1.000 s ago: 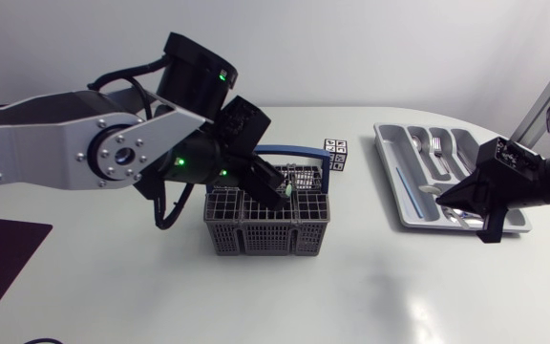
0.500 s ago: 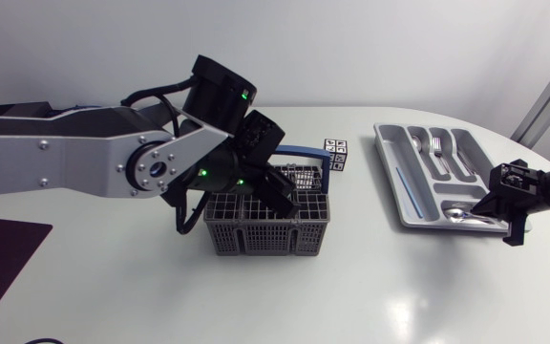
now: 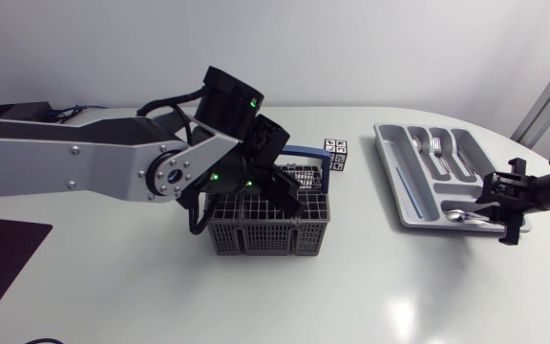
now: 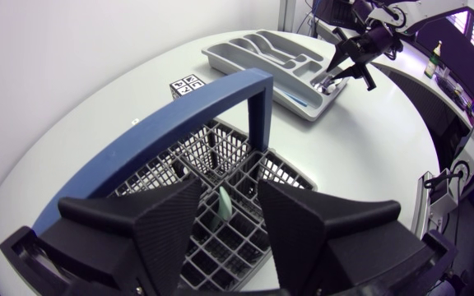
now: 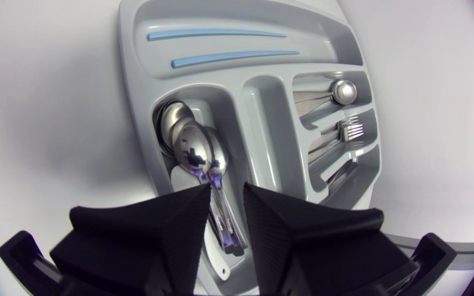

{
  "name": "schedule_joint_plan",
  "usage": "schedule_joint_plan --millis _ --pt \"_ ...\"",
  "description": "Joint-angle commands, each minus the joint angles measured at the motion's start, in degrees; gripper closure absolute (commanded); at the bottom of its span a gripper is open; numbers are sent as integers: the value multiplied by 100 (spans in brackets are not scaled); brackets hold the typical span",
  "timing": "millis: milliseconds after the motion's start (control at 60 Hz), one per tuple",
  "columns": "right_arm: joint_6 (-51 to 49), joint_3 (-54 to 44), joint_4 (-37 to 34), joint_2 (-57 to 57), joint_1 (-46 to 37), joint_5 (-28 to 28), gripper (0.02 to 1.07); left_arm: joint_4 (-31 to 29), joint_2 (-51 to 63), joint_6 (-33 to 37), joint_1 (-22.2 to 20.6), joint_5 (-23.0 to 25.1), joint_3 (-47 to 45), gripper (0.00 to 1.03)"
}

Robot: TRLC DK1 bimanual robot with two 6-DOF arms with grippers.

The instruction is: Transfer all utensils from the basket to the drawer tray.

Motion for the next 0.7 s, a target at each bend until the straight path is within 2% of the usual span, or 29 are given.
schedule_joint_plan --millis 0,67,183,317,450,550,683 --pt "-43 -193 69 -199 -17 23 41 68 202 -159 -54 18 -141 54" --pt "98 -290 61 -410 -8 6 32 103 281 -185 -107 -149 -149 54" --pt "335 -518 52 -770 71 -21 24 138 342 -246 -124 -263 -132 54" --pt "529 -773 52 -1121 238 -47 24 138 413 -370 -98 -413 -88 66" --pt "757 -1063 17 -1649 388 -258 21 156 421 -422 -133 -597 -158 70" --pt "827 -1274 17 -1912 537 -258 21 226 439 -466 -159 -650 -193 71" --pt "880 -1406 34 -2018 625 -258 21 323 483 -484 -203 -729 -220 77"
